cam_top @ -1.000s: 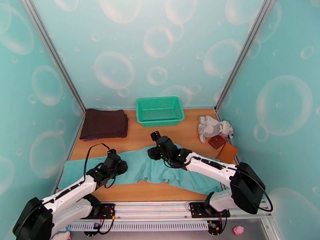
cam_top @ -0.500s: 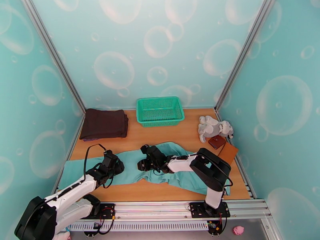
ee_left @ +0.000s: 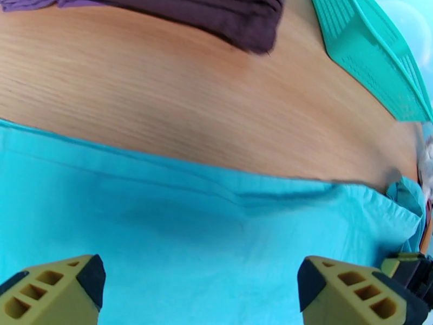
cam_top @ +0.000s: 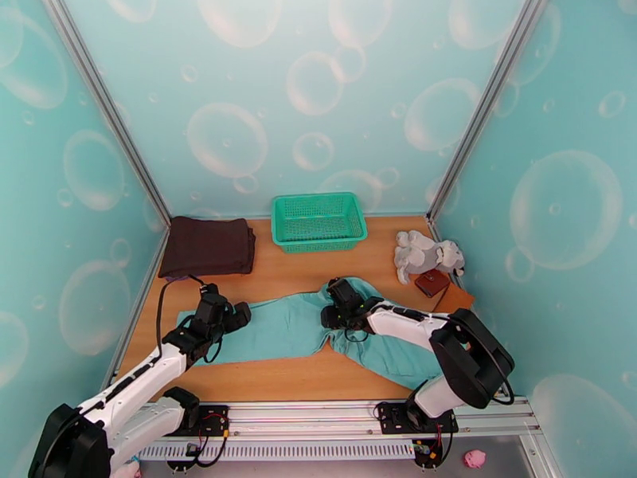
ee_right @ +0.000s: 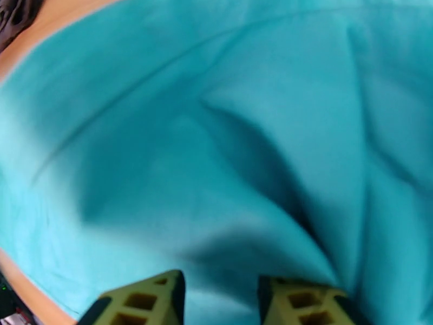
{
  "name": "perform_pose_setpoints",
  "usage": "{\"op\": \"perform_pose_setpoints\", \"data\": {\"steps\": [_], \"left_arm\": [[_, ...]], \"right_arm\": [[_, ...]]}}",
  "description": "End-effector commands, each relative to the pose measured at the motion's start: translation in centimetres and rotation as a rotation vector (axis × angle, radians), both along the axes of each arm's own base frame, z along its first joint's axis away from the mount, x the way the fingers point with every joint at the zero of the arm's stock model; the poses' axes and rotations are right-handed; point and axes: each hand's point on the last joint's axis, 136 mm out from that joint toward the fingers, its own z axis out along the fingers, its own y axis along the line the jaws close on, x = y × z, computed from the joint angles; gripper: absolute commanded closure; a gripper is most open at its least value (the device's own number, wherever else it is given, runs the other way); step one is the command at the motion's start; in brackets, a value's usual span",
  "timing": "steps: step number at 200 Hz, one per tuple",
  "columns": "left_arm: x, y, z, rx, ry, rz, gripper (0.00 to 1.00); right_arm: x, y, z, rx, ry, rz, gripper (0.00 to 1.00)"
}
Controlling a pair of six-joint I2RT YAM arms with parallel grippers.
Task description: Fold and stack the trousers
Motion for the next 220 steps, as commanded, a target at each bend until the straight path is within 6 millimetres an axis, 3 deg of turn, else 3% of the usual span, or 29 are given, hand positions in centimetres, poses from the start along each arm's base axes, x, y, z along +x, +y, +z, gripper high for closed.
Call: {"op": "perform_pose_setpoints", "data": {"steps": [1,20,31,47,63,82,99,135,162,187,220], "left_arm": [[0.7,2.8,1.5,0.010,-0.057,0.070,0.01],[0.6,6.8,1.5,0.006,-0.061,0.219,0.00],[0.4,8.9,1.5,-0.021,-0.067,0.309,0.01],[-0.3,11.7,0.9,-0.033,-0.061,0.409,0.01],[-1.3,13.8,-0.4,-0.001,0.021,0.507,0.01],[-1.7,13.5,-2.9,-0.072,0.154,0.534,0.07],[-3.5,13.6,-5.8,-0.092,0.262,0.595,0.11],[-4.7,14.3,-8.3,-0.042,0.352,0.628,0.12],[-4.6,13.1,-9.6,-0.086,0.365,0.570,0.16],[-3.8,12.5,-9.4,-0.102,0.341,0.520,0.24],[-3.2,11.2,-10.4,-0.144,0.374,0.436,0.35]], "right_arm": [[2.4,1.1,5.9,-0.086,-0.191,0.066,0.56],[2.5,7.0,10.1,0.031,-0.320,0.249,0.54],[2.0,9.2,11.4,0.096,-0.372,0.336,0.48],[1.0,10.3,11.5,0.196,-0.428,0.404,0.42],[0.2,9.4,10.3,0.246,-0.468,0.425,0.41],[0.4,7.2,9.7,0.215,-0.536,0.406,0.38],[0.4,6.2,10.0,0.260,-0.523,0.399,0.37],[-0.2,5.4,9.5,0.356,-0.512,0.391,0.35],[0.4,4.5,9.0,0.365,-0.475,0.366,0.35],[0.5,4.3,8.9,0.397,-0.466,0.359,0.34],[0.3,4.7,8.9,0.447,-0.446,0.377,0.34]]}}
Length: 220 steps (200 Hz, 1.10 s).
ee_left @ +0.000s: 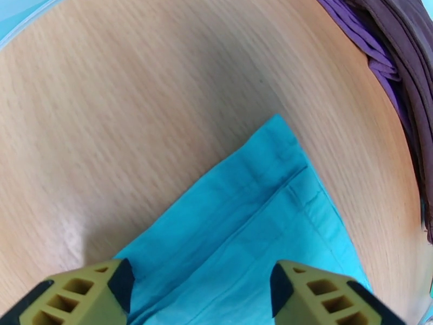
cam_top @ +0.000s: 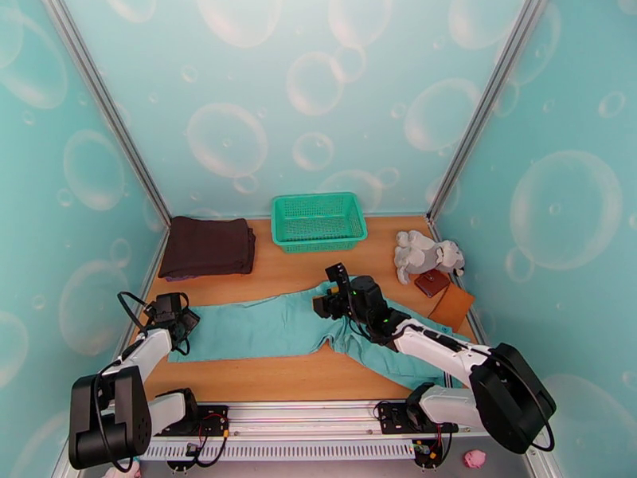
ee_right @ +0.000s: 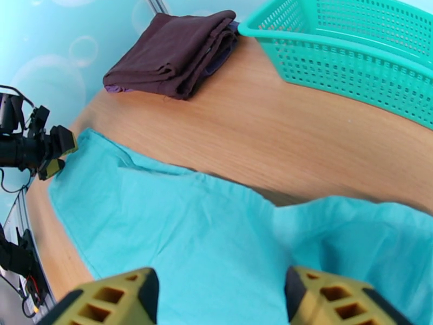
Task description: Fold and stack the trousers
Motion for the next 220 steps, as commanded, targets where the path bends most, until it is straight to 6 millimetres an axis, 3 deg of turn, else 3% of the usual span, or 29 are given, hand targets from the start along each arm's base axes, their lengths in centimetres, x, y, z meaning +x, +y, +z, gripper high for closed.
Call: {"op": "perform_pose_setpoints", "data": {"steps": [1,36,93,119,139,154,173,192,205,220], "left_arm": [[-1.9,-3.3,-3.7,-0.165,0.112,-0.101,0.36],[-1.6,-4.6,-4.9,-0.205,0.174,-0.165,0.54],[-1.8,-6.0,-5.5,-0.211,0.281,-0.225,0.69],[-0.6,-5.8,-4.0,-0.139,0.295,-0.258,0.51],[1.2,-3.2,-0.9,0.023,0.308,-0.255,0.35],[2.2,-1.3,1.2,0.129,0.332,-0.250,0.29],[3.1,-2.1,0.5,0.016,0.328,-0.315,0.30],[2.7,-2.6,-0.5,-0.007,0.376,-0.335,0.31],[1.7,-1.7,-1.3,0.008,0.436,-0.308,0.31],[3.2,-0.9,-0.5,0.034,0.417,-0.316,0.30]], "right_arm": [[-0.5,0.8,0.1,0.064,0.022,0.040,0.34],[-0.5,0.7,0.1,0.082,0.029,0.047,0.34],[-0.3,-0.2,0.4,0.128,0.023,0.029,0.34],[0.0,-0.9,0.6,0.141,0.027,0.022,0.35],[0.1,-1.4,0.8,0.150,0.024,0.013,0.35],[-0.1,-1.3,0.9,0.158,0.026,0.020,0.35],[-0.1,-1.2,0.8,0.158,0.029,0.027,0.35],[0.0,-1.4,0.7,0.150,0.028,0.023,0.35],[0.1,-1.5,0.6,0.148,0.033,0.023,0.35],[0.0,-1.4,0.8,0.149,0.030,0.030,0.35]]}}
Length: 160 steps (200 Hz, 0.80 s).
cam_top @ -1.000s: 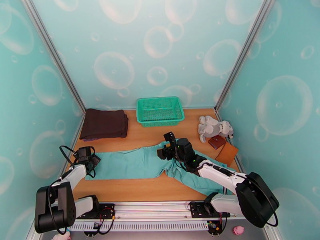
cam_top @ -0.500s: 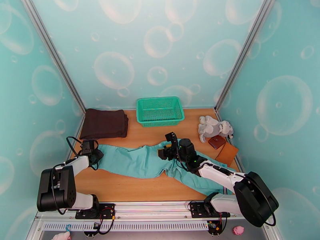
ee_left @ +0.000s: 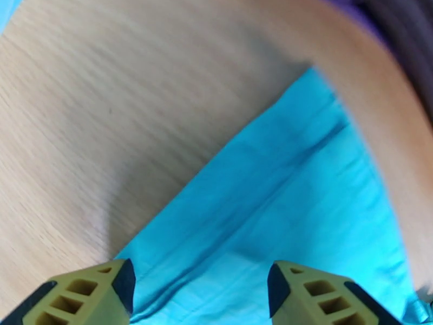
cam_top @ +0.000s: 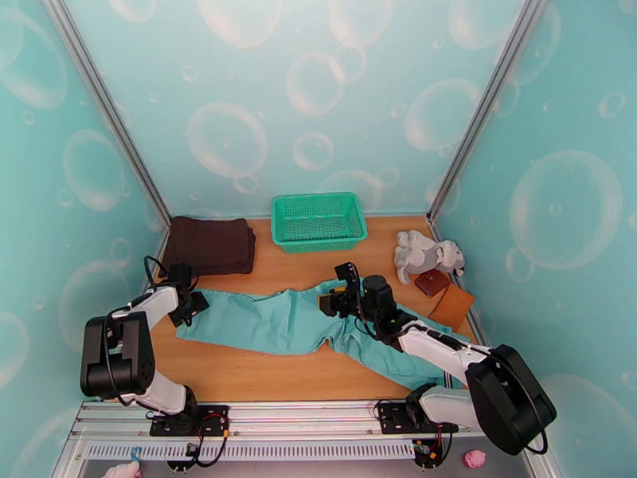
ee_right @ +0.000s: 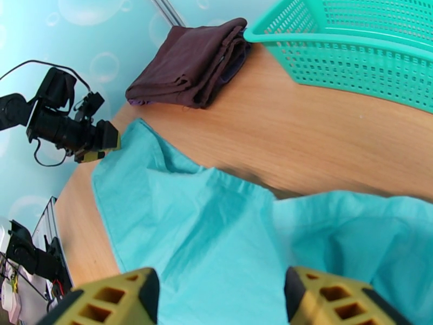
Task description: Fold and stack the trousers
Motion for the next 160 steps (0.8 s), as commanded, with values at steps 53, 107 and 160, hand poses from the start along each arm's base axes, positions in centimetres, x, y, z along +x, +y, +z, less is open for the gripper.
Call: {"op": "perform_pose_setpoints", "data": {"steps": [53,107,160], "left_arm": [[1.8,1.4,0.3,0.065,0.086,-0.179,0.28],[2.0,-2.6,-1.5,-0.139,0.062,-0.265,0.39],[1.5,-3.1,-2.2,-0.172,0.088,-0.262,0.87]], "right_arm": [[-0.1,0.0,0.7,0.026,-0.014,0.011,0.35],[-0.4,0.2,0.8,0.038,-0.023,0.034,0.35],[-1.1,0.1,2.2,0.076,-0.090,0.054,0.35]]}}
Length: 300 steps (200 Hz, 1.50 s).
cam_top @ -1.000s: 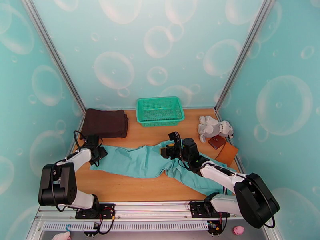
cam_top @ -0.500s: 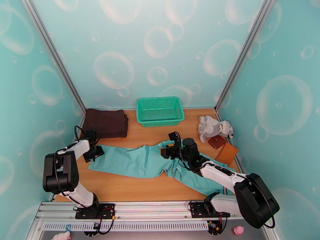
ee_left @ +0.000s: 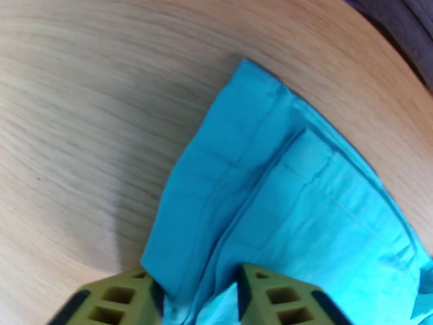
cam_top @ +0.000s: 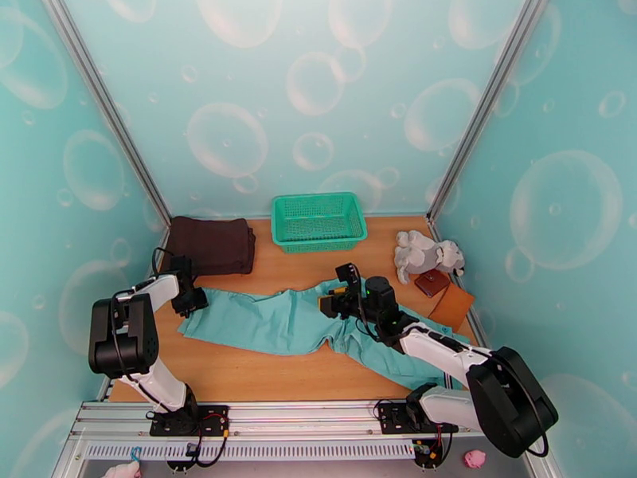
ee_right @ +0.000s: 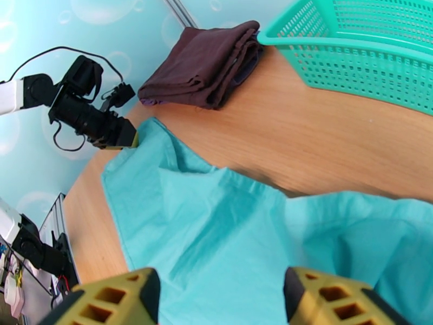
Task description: Fold and stack the trousers
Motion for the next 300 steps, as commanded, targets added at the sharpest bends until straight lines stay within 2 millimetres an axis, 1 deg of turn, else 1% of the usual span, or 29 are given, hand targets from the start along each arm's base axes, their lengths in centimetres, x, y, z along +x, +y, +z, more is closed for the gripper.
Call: {"op": "perform_pose_setpoints", "data": {"steps": [1,4,7,20,23,31,57,89,99,113,148,162,177,196,211,223,233,237,246,259,270,288,300], "left_arm": [[-1.6,-1.6,-2.1,-0.083,0.079,-0.023,0.88],[-1.6,-1.5,-1.9,-0.074,0.080,-0.021,0.93],[-1.6,-1.3,-1.8,-0.065,0.079,-0.018,0.95],[-1.8,-0.4,-0.6,-0.008,0.069,0.006,0.98],[-1.9,-0.1,-0.1,0.012,0.066,0.016,1.00],[-2.2,0.8,1.1,0.066,0.064,0.049,1.00],[-2.4,2.9,6.4,0.207,-0.016,0.109,1.00],[-2.9,7.3,14.6,0.437,-0.128,0.253,1.00],[-3.0,8.4,16.6,0.475,-0.162,0.281,1.00],[-3.2,10.0,18.7,0.523,-0.191,0.323,1.00],[-4.4,14.0,22.5,0.657,-0.231,0.426,1.00],[-5.1,15.5,24.0,0.725,-0.227,0.469,1.00],[-5.7,16.9,25.0,0.772,-0.210,0.502,1.00],[-6.4,18.0,26.1,0.827,-0.194,0.536,1.00],[-7.0,18.9,26.7,0.868,-0.179,0.566,1.00],[-6.9,18.7,26.6,0.854,-0.174,0.560,1.00],[-6.6,18.2,26.0,0.828,-0.180,0.542,1.00],[-6.5,17.9,25.9,0.819,-0.188,0.534,1.00],[-6.4,17.1,25.3,0.791,-0.202,0.511,1.00],[-5.7,15.1,24.3,0.696,-0.249,0.457,1.00],[-5.1,12.9,23.4,0.596,-0.294,0.402,1.00],[-4.9,9.9,23.1,0.501,-0.358,0.346,1.00],[-4.7,8.1,23.0,0.459,-0.377,0.299,1.00]], "right_arm": [[-0.2,0.0,1.6,0.039,-0.063,0.014,0.35],[-0.2,-0.1,1.6,0.038,-0.065,0.010,0.35],[-0.2,-0.2,1.6,0.037,-0.070,0.007,0.35],[-0.3,-0.4,1.8,0.041,-0.080,0.004,0.35],[-0.3,-0.4,1.9,0.044,-0.084,0.004,0.35],[-0.4,-0.4,2.1,0.051,-0.090,0.008,0.35],[-0.9,-0.4,2.8,0.074,-0.119,0.022,0.35],[-1.0,-0.5,3.2,0.076,-0.142,0.024,0.35],[-1.1,-0.4,3.1,0.074,-0.139,0.027,0.35],[-1.1,-0.3,3.2,0.081,-0.139,0.036,0.35],[-1.0,0.6,3.0,0.090,-0.089,0.078,0.34],[-0.7,1.1,2.4,0.081,-0.031,0.090,0.34],[-0.8,1.9,1.6,0.061,0.049,0.108,0.35],[-1.3,2.8,0.2,0.028,0.109,0.099,0.36],[-2.3,3.6,-0.8,0.010,0.142,0.097,0.36],[-3.7,4.5,-1.8,-0.014,0.184,0.119,0.36],[-4.9,5.2,-2.6,-0.045,0.211,0.132,0.36],[-5.5,5.3,-3.4,-0.071,0.243,0.128,0.36],[-6.5,5.5,-4.4,-0.103,0.280,0.114,0.36],[-7.6,5.3,-5.5,-0.122,0.339,0.081,0.36],[-8.1,4.5,-6.7,-0.129,0.387,0.029,0.36],[-8.3,3.1,-8.0,-0.135,0.425,-0.035,0.36],[-8.3,3.2,-8.2,-0.139,0.430,-0.016,0.36]]}}
